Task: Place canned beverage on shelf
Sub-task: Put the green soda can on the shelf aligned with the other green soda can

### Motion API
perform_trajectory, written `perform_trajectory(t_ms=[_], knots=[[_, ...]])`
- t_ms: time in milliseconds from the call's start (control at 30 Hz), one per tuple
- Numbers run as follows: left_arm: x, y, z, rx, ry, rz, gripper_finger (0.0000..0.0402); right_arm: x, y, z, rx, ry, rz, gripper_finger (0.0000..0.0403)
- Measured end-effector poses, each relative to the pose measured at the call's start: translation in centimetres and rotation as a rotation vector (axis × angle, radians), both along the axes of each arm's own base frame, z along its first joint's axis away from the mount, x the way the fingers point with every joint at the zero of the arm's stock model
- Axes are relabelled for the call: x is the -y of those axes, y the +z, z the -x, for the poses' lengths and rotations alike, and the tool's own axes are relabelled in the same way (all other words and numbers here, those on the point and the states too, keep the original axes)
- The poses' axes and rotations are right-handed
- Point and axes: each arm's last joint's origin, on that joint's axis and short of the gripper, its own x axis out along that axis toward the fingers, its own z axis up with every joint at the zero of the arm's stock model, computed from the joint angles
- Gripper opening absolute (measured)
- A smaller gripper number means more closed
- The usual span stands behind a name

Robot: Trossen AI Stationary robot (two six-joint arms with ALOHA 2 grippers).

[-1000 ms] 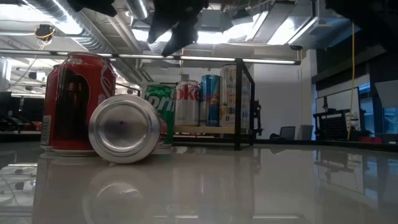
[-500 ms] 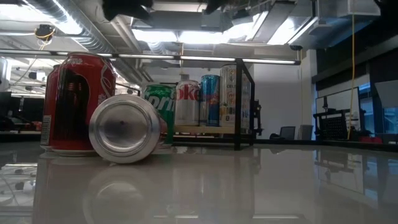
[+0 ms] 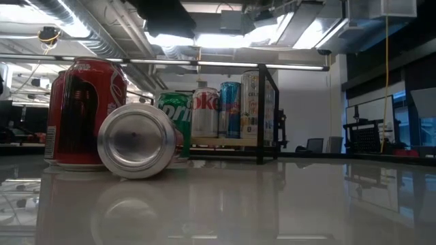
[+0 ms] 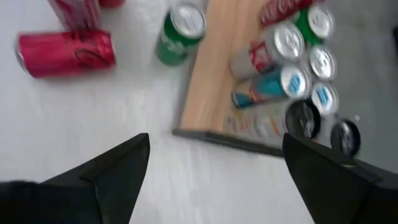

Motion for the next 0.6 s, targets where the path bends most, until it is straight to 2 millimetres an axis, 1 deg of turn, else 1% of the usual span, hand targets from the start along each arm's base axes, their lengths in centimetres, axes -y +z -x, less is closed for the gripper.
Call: perform_trajectory(t_ms=[100, 200, 333, 467, 600], knots=[[-0.2, -0.3, -0.3, -0.009, 0.022, -0.019, 0.0165, -0.5, -1.1, 1.6, 0.003, -0.035, 0.028, 0.0360], [-0.3, -0.3, -0.3, -0.006, 0.049, -0.028, 0.0165, -0.7, -2.6, 3.0, 0.027, -0.053, 0.018, 0.0360], [-0.3, -0.1, -0.4, 0.011, 0.050, -0.028, 0.0165, -0.4, -4.4, 4.7, 0.079, -0.078, -0.022, 0.0360], [-0.3, -0.2, -0.3, 0.002, 0.042, -0.024, 0.0165, 0.0, -6.1, 5.8, 0.114, -0.098, -0.050, 0.0360], [-0.2, -0.2, -0.3, 0.004, 0.044, -0.019, 0.0165, 0.1, -6.8, 6.4, 0.129, -0.089, -0.080, 0.0360]])
